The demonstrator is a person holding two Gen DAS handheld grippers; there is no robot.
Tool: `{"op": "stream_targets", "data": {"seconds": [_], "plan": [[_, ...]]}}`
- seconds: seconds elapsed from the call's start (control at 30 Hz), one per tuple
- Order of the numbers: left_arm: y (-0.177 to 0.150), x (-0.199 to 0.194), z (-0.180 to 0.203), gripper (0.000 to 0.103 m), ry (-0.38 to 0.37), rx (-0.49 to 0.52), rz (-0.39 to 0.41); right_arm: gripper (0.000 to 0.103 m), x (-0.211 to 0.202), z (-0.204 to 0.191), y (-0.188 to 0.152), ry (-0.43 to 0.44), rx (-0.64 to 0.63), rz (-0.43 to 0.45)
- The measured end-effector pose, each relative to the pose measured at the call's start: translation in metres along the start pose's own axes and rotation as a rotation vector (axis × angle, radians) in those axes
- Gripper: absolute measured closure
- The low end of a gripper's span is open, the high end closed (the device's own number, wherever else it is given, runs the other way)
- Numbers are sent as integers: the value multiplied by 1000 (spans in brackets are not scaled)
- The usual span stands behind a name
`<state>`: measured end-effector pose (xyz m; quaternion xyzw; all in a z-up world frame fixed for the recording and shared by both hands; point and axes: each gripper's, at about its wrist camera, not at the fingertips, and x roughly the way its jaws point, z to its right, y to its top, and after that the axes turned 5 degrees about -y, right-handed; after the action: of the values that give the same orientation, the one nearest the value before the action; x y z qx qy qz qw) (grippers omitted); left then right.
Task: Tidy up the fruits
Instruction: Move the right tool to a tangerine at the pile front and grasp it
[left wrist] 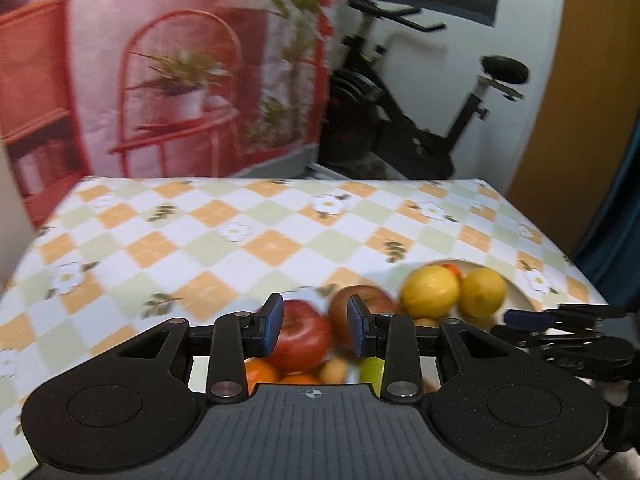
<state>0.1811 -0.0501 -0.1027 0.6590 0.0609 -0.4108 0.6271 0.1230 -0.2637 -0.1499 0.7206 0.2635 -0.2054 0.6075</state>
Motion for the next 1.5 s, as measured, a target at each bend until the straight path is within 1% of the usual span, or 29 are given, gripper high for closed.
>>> {"op": "stream_targets", "data": {"seconds": [0.13,0.3,0.43,0.63,0.8,0.83,1.07,1.27,1.33,1.5], "plan": [[-10,-19,-17,67,36,-72,33,70,-6,-21,2,33,-27,12],[-21,-33,-30,67,88,-128,60,70,-10,-55,8,93,-89,14],[-29,-39,-30,67,136,-110,83,70,-8,-84,9,135,-152,-5],[-35,-40,-31,66,154,-96,73,70,4,-115,-1,159,-241,-70],[-39,-42,-36,66,162,-114,66,70,15,-125,-8,162,-274,-117],[-39,-42,-37,66,163,-118,63,68,17,-124,-10,166,-279,-125],[-45,-40,-41,66,172,-124,44,67,26,-132,-14,191,-304,-159],[-48,-39,-41,65,176,-125,33,68,28,-130,-17,201,-282,-167],[-48,-39,-41,65,176,-123,30,71,27,-128,-17,202,-271,-163],[-48,-38,-38,65,174,-114,21,71,23,-122,-17,215,-235,-144]]}}
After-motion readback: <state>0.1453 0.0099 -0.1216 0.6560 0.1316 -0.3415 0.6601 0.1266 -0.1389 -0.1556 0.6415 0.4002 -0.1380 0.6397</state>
